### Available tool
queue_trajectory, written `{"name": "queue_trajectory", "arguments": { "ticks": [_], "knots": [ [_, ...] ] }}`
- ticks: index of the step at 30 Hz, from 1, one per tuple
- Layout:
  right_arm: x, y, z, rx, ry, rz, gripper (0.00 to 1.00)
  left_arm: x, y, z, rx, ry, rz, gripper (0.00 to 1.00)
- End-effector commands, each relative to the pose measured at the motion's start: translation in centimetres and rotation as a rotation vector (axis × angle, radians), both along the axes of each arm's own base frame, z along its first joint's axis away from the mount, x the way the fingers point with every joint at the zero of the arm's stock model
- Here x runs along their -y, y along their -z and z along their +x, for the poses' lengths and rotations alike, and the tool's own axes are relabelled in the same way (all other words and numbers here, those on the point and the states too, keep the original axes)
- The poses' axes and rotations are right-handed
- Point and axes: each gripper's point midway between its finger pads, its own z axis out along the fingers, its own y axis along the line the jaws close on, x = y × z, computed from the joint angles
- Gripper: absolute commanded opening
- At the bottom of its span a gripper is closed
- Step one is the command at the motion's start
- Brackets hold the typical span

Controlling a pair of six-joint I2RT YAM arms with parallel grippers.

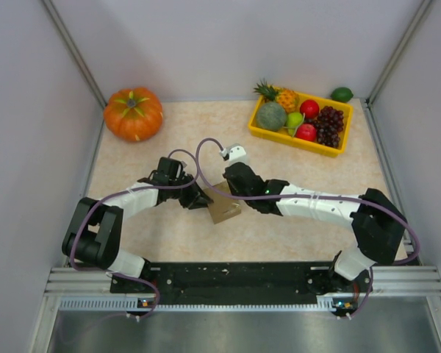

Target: Unpack the express box

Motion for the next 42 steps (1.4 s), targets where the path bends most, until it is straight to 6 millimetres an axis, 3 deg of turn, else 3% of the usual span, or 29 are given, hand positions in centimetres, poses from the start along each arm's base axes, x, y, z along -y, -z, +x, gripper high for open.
{"name": "queue_trajectory", "arguments": {
  "ticks": [1,7,19,29,35,42],
  "knots": [
    [1.2,0.9,0.1,0.004,0.004,-0.055,0.00,-1.6,2.5,-0.6,-0.055,-0.036,0.112,0.00],
    [1.5,0.9,-1.8,-0.099,-0.001,-0.053,0.00,-1.6,2.2,0.0,-0.059,-0.098,0.101,0.00],
    [1.9,-0.9,-3.7,-0.209,0.013,-0.024,0.00,-2.1,2.1,0.9,-0.067,-0.183,0.119,0.00],
    [2.1,0.8,-4.8,-0.292,0.019,-0.060,0.00,-2.3,2.3,0.8,-0.078,-0.193,0.128,0.00],
    [2.1,-1.5,-5.2,-0.277,-0.001,-0.009,0.00,-2.3,2.4,0.8,-0.080,-0.195,0.129,0.00],
    [2.2,-1.5,-6.4,-0.330,-0.011,0.018,0.00,-2.4,2.4,0.8,-0.080,-0.205,0.134,0.00]
  ]
}}
